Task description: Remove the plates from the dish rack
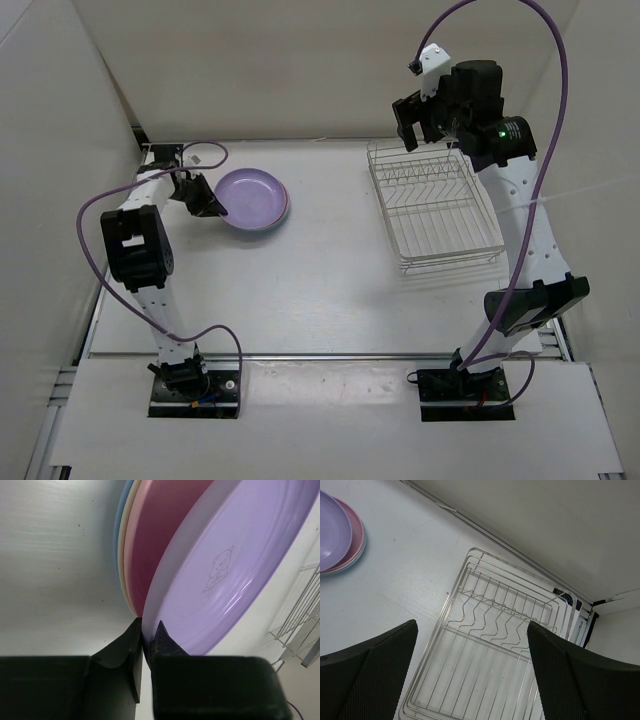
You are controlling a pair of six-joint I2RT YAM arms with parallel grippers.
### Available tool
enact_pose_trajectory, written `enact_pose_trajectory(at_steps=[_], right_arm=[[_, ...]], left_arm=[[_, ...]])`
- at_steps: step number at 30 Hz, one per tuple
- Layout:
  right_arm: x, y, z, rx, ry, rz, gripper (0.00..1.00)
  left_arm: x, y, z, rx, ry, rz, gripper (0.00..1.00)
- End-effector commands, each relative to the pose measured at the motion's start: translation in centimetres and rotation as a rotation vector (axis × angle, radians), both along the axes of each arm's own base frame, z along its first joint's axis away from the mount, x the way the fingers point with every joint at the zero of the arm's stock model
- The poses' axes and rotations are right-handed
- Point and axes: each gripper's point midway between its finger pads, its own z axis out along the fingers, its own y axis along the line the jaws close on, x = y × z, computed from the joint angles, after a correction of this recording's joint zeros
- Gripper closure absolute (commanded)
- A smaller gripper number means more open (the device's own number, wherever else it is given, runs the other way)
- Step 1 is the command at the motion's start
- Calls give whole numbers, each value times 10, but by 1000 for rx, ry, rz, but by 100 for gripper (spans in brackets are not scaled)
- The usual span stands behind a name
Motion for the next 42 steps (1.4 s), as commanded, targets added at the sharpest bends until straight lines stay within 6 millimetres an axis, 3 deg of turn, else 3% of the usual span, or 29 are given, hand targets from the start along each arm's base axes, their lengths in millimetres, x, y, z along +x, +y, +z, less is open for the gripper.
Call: enact_pose_trajectory(at_steps=[1,7,19,24,27,36,42], right_arm=[[-8,-2,25,9,-73,4,7],[-8,-2,25,9,-73,4,7],[-8,-2,25,9,-73,4,7],[-8,-2,28,11,-82,4,7],[-8,-2,28,11,-82,4,7],[-12,-1,26,11,-71,12,7],[-12,-1,26,11,-71,12,7]], left_arm=[[3,-6,9,-27,-27,-11,83],[5,-10,8,-27,-29,-20,64],[7,-11,8,-41,-26,-18,58],[-1,-12,8,-43,-16,-17,47],[-4,-17,9,-43,-15,-26,47],[-6,-16,5,-36,-3,-23,72],[-6,-16,5,-36,-3,-23,74]])
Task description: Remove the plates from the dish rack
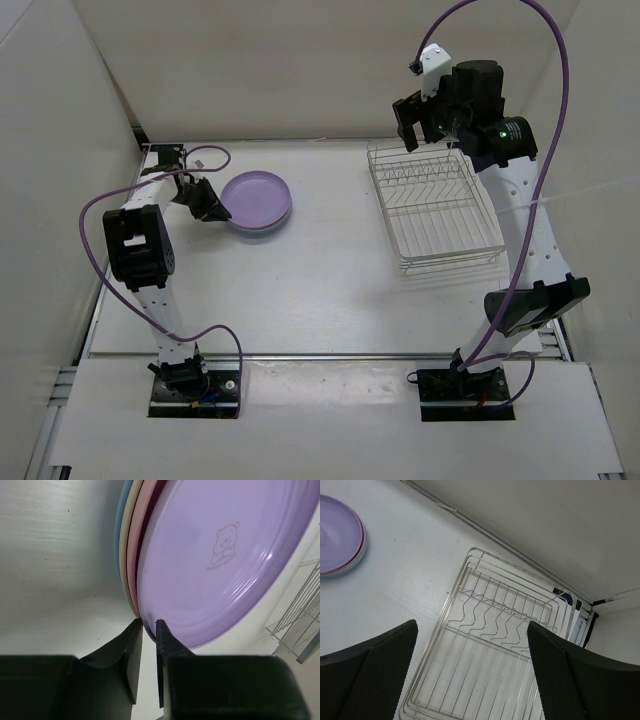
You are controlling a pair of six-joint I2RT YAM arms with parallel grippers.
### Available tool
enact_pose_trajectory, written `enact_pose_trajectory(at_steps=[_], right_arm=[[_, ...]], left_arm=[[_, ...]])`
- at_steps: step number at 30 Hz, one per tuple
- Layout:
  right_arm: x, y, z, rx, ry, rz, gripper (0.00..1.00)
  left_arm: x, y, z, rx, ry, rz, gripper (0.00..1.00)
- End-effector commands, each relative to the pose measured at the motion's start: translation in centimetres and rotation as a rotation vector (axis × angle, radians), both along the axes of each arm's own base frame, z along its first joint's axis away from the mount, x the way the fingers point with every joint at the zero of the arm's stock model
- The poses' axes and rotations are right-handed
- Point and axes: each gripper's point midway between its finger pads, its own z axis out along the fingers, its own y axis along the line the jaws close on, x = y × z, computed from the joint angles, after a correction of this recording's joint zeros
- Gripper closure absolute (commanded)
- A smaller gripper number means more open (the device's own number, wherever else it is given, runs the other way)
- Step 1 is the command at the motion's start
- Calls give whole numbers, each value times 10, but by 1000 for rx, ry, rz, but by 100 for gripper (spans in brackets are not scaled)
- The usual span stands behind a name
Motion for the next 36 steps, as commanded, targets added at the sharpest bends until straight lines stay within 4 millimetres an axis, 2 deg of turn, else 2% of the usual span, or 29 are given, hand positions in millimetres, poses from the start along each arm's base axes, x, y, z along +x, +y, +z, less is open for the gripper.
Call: enact_pose_trajectory(at_steps=[1,7,10,11,14,17,20,21,22,25,26,27,28,30,31,33,34,35,36], right_arm=[[-11,-1,25,11,-70,12,7],[-11,-1,25,11,-70,12,7],[-11,1,25,14,-69,20,7],[-11,1,25,14,-69,20,7],[-11,1,25,14,-69,20,7],[-11,1,25,14,-69,20,7],[-11,1,21,11,-59,20,7],[-10,-1,21,8,-60,12,7],[-10,-1,21,8,-60,12,7],[-9,-4,17,7,-49,-14,4],[-8,-6,17,3,-50,-24,0],[-7,-7,18,17,-54,-42,0],[-1,-15,14,34,-36,-74,0],[7,-36,15,74,-34,-173,0],[15,-59,10,127,-9,-257,0],[19,-86,10,171,1,-347,0],[21,-111,10,191,1,-413,0],[22,-124,10,213,3,-460,0],[22,-137,6,208,8,-495,0]], left_arm=[[3,-4,18,-9,-54,-16,74],[3,-4,18,-9,-54,-16,64],[3,-4,21,-7,-64,-17,57],[3,-4,21,-7,-64,-17,51],[4,-2,23,4,-66,-20,45],[2,-1,30,18,-80,-24,25],[1,4,38,24,-96,-21,15],[1,7,44,23,-115,-22,5],[-1,11,48,23,-117,-13,0],[-4,15,53,32,-119,-22,0],[-4,15,56,39,-127,-34,0],[-3,16,64,47,-148,-44,0],[0,22,74,64,-182,-56,0],[-3,30,78,120,-173,-65,0],[-3,37,85,146,-184,-60,0],[0,59,106,183,-229,-28,0],[-1,67,114,188,-238,-9,0],[-2,77,122,215,-257,-3,0],[0,93,141,246,-297,22,0]])
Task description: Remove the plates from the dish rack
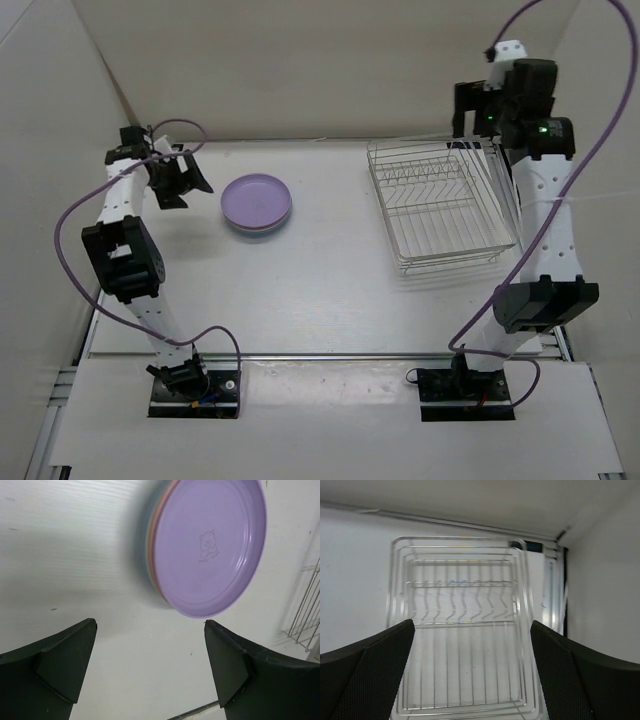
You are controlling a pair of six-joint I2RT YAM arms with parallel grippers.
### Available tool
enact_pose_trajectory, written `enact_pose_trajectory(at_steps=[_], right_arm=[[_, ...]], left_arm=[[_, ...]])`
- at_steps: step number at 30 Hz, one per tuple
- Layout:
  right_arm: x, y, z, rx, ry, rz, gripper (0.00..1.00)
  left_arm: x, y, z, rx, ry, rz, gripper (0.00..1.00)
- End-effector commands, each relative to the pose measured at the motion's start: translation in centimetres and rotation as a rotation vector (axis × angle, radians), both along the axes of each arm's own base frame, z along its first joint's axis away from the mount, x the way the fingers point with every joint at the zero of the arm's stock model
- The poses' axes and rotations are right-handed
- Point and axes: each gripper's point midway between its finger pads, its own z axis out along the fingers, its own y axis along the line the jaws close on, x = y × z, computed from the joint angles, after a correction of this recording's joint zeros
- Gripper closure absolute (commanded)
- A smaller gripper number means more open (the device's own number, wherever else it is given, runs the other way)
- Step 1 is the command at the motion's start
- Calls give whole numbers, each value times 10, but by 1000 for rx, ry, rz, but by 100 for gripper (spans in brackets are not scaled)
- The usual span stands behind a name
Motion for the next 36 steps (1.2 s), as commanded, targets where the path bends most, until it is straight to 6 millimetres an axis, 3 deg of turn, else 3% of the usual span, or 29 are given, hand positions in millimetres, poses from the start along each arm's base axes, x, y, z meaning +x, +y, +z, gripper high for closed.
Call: enact_pose_trajectory(at_steps=[1,4,9,12,14,18,24,36], right_arm=[[-1,-59,19,73,-60,-205,0],[-9,-92,-6,-6,28,-274,0],[-30,-115,-47,-100,178,-270,0],[-45,-130,-55,-106,219,-302,0],[-58,-142,-51,-103,217,-338,0],[-71,-148,-52,-96,225,-356,0],[-89,-155,-49,-85,222,-391,0],[-100,-148,-34,-30,179,-363,0]], left_arm=[[-8,47,77,124,-154,46,0],[-14,74,100,199,-186,74,0],[-43,88,112,272,-167,48,0],[-55,97,122,270,-190,70,0],[-65,95,129,255,-186,55,0],[-75,99,137,261,-187,55,0],[-89,101,133,301,-172,76,0],[-88,109,141,346,-190,107,0]])
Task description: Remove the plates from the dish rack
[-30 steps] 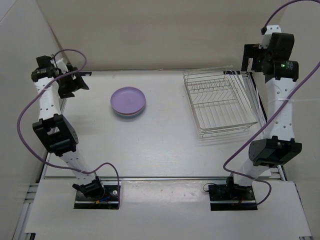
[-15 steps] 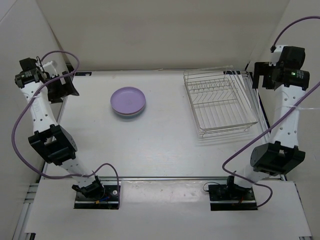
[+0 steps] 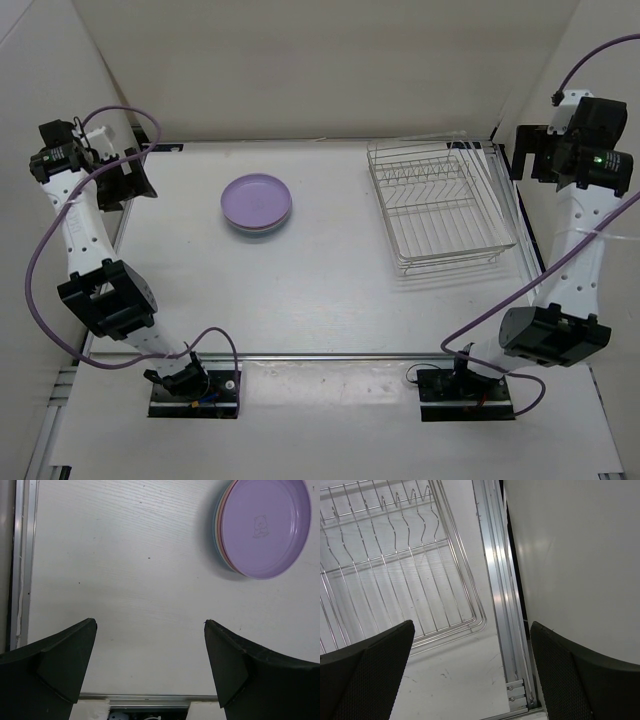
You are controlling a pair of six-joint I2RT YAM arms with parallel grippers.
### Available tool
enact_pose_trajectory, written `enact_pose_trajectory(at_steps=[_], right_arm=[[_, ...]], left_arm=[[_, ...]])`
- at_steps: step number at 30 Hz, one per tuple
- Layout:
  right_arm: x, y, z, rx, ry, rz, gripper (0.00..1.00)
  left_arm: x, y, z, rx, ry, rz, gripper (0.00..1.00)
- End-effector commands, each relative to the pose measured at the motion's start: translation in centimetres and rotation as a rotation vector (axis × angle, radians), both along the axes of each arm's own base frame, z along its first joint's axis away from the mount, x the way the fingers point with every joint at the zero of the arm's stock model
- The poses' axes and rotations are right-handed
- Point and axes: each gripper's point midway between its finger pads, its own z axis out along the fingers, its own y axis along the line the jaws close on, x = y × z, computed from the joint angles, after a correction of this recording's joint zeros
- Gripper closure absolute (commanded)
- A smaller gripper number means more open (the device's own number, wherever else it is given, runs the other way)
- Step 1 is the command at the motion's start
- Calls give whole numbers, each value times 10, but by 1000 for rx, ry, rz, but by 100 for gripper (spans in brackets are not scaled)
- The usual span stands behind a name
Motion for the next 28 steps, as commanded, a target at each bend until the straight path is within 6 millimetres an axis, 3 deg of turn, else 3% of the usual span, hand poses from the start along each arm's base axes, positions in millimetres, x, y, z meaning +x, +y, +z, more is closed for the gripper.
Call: enact_pose_trajectory(at_steps=[1,16,28], right_arm=[[-9,5,17,12,-58,13,0],[-19,4,29,26,-100,4,0],[-26,2,22,58,-108,1,0]], left_arm=[[-3,1,28,53,-77,2,0],[-4,0,30,61,-93,3,0],[-6,-1,30,56,-93,10,0]])
